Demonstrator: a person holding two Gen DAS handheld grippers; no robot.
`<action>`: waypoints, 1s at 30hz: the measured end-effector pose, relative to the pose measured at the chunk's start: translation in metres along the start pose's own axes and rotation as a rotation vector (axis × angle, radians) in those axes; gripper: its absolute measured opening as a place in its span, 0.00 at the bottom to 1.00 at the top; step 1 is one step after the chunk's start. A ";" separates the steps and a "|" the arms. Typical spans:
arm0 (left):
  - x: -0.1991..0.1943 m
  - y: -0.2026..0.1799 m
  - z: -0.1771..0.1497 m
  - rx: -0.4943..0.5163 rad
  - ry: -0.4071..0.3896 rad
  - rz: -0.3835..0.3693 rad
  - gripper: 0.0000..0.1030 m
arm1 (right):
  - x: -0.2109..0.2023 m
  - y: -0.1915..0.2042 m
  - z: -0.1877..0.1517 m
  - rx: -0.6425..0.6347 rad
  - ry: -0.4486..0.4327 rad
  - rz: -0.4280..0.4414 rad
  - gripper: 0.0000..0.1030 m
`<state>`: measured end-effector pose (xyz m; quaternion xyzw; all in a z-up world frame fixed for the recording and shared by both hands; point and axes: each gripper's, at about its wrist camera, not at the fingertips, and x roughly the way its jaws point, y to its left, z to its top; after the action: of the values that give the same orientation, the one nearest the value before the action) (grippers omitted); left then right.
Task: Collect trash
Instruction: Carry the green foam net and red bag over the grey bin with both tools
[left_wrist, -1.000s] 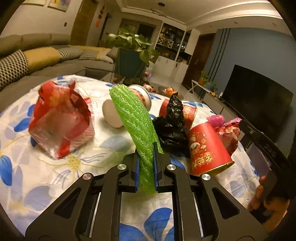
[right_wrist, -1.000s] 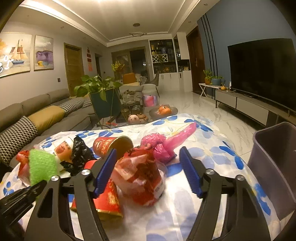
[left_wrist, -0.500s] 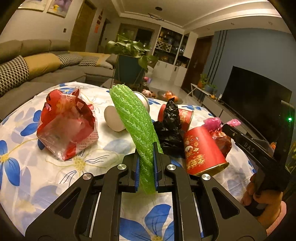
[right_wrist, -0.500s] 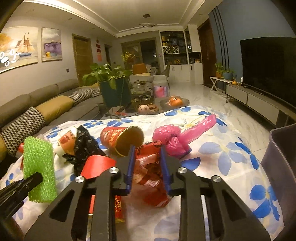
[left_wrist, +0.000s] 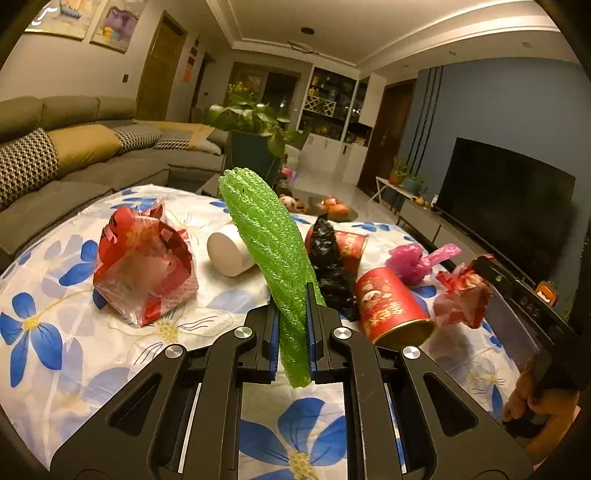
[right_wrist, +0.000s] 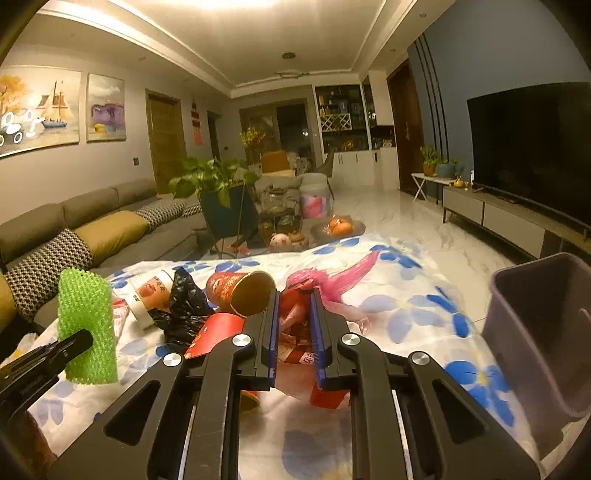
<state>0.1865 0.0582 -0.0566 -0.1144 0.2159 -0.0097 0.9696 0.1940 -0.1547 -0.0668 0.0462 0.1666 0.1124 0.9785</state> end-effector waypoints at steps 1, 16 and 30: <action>-0.002 -0.002 0.000 0.003 -0.003 -0.002 0.11 | -0.007 -0.001 0.000 -0.001 -0.009 0.001 0.16; -0.033 -0.051 0.004 0.070 -0.039 -0.075 0.11 | -0.079 -0.032 0.007 0.007 -0.077 -0.039 0.16; -0.036 -0.139 0.008 0.189 -0.056 -0.227 0.11 | -0.123 -0.087 0.017 0.033 -0.138 -0.159 0.16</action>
<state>0.1616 -0.0732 -0.0028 -0.0464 0.1725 -0.1366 0.9744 0.1044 -0.2685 -0.0232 0.0567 0.1037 0.0284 0.9926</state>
